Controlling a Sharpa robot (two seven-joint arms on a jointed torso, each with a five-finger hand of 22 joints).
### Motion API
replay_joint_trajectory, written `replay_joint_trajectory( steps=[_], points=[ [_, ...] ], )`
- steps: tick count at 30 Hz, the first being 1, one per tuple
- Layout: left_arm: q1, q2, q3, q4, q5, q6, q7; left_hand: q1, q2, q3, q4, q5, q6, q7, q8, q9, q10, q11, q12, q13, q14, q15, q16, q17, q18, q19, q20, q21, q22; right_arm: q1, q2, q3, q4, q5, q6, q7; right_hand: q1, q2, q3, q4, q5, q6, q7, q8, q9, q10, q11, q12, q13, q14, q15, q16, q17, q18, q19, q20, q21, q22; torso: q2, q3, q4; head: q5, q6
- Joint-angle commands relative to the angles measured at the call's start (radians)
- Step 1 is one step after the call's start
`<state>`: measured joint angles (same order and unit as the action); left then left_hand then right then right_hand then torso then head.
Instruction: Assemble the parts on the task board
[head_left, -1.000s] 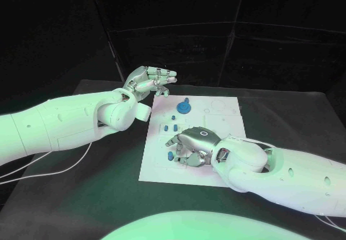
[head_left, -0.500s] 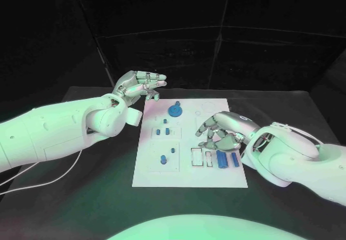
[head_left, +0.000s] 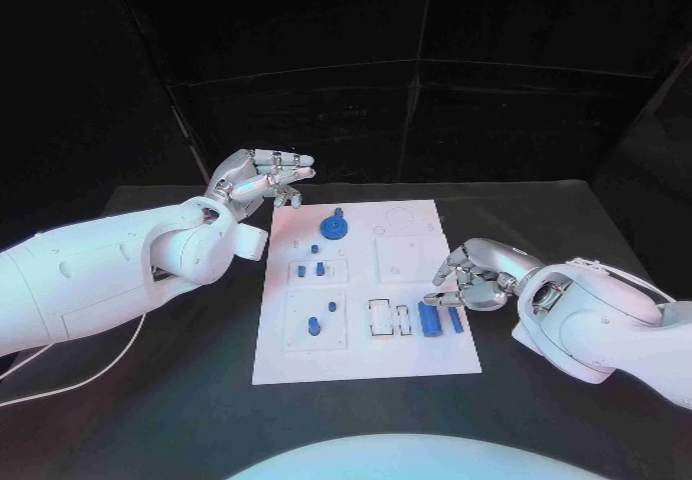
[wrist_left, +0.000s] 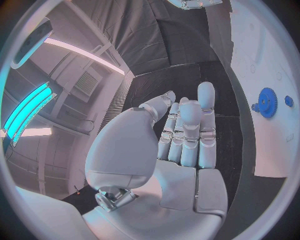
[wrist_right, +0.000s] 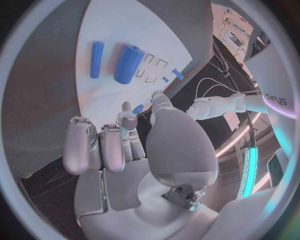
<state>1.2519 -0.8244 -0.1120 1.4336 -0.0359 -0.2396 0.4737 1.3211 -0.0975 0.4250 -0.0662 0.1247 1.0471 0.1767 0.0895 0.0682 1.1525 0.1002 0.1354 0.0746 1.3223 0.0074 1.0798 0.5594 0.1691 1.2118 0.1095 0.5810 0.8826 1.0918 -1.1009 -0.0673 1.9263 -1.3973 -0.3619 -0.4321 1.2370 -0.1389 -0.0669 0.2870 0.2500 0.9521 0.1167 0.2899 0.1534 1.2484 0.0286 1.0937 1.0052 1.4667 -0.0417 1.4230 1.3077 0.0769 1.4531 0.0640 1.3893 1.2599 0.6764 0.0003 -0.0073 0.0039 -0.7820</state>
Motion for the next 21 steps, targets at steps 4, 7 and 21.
replay_joint_trajectory(
  steps=[4, 7, 21],
  points=[
    [0.001, 0.000, 0.001, 0.002, 0.003, 0.012, 0.006, 0.000, 0.013, -0.006, 0.002, -0.004, -0.003, 0.001, 0.002, -0.001, -0.004, 0.002, 0.005, 0.000, 0.004, 0.005, 0.003, 0.000, 0.013, 0.002, 0.003, -0.005, -0.001, -0.008, -0.005, -0.010, 0.002, -0.100, 0.047, -0.126, -0.024, 0.014, -0.059, 0.007, -0.006, -0.017, 0.000, 0.024, 0.009, 0.002, 0.007, 0.022, 0.030, 0.060, 0.002, -0.003, 0.035, -0.012, 0.002, 0.003, 0.004, -0.002, 0.000, 0.0005, 0.0000, -0.008, 0.004],
    [0.001, 0.000, 0.001, 0.001, 0.003, 0.012, 0.006, 0.000, 0.013, -0.006, 0.002, -0.004, -0.003, 0.001, 0.002, -0.001, -0.004, 0.002, 0.005, 0.000, 0.004, 0.005, 0.003, 0.000, 0.013, 0.002, 0.003, -0.005, -0.001, -0.012, -0.003, -0.013, -0.001, -0.107, 0.056, -0.133, -0.032, 0.014, -0.071, 0.007, -0.006, -0.018, -0.001, 0.032, 0.012, 0.006, 0.007, 0.032, 0.042, 0.060, 0.002, -0.003, 0.035, -0.012, 0.002, 0.003, 0.004, -0.001, -0.001, -0.0008, 0.0020, -0.010, 0.007],
    [0.000, 0.002, 0.000, -0.003, 0.003, 0.014, 0.007, 0.000, 0.014, -0.007, 0.002, -0.004, -0.001, 0.000, 0.003, 0.000, -0.003, 0.001, 0.006, 0.000, 0.004, 0.005, 0.004, 0.000, 0.013, 0.002, 0.003, -0.006, -0.001, -0.026, 0.027, -0.034, -0.011, -0.113, 0.069, -0.137, -0.033, 0.021, -0.085, 0.006, 0.001, -0.018, -0.005, 0.058, 0.022, 0.022, 0.003, 0.060, 0.077, 0.060, -0.001, -0.003, 0.035, -0.015, 0.007, 0.002, 0.013, 0.014, -0.001, -0.0004, 0.0008, -0.007, 0.010]
  ],
)
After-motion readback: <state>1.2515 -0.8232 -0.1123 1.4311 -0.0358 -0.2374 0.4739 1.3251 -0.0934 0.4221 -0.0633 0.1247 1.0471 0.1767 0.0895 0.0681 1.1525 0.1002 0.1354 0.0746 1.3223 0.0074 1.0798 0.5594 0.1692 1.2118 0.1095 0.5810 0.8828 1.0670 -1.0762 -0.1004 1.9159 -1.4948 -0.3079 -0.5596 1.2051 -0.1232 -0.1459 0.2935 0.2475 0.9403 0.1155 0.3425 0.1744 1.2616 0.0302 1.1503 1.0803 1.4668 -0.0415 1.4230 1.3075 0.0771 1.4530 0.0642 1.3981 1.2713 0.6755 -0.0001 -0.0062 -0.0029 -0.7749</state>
